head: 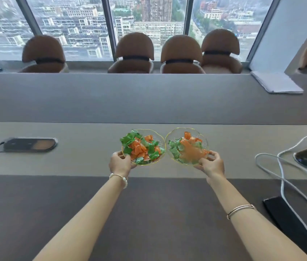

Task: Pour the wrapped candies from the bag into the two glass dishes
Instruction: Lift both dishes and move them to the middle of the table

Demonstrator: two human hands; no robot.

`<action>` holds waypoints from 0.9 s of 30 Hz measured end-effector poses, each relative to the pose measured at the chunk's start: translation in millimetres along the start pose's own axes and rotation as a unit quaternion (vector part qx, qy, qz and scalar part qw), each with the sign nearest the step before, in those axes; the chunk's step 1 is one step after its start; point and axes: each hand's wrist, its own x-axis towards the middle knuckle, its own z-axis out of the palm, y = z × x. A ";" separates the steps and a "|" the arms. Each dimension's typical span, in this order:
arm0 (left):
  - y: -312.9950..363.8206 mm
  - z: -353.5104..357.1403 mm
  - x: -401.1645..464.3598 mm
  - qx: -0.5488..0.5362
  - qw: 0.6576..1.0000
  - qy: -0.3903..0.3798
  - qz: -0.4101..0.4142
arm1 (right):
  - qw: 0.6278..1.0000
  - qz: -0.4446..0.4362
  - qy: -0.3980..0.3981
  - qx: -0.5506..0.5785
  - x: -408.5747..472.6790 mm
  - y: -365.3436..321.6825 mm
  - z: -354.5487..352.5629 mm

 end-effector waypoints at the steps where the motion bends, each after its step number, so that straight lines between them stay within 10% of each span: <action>1: -1.4 6.3 17.4 0.003 1.000 0.004 -0.003 | 1.000 0.003 0.004 -0.007 15.3 1.4 11.0; 20: -47.9 22.5 83.4 0.173 0.985 0.000 -0.027 | 0.978 0.033 -0.023 -0.203 65.5 21.2 36.1; 27: 162.4 -53.5 -78.0 -0.087 0.956 -0.075 0.268 | 0.952 -0.243 -0.182 -0.034 -113.8 -179.8 -53.4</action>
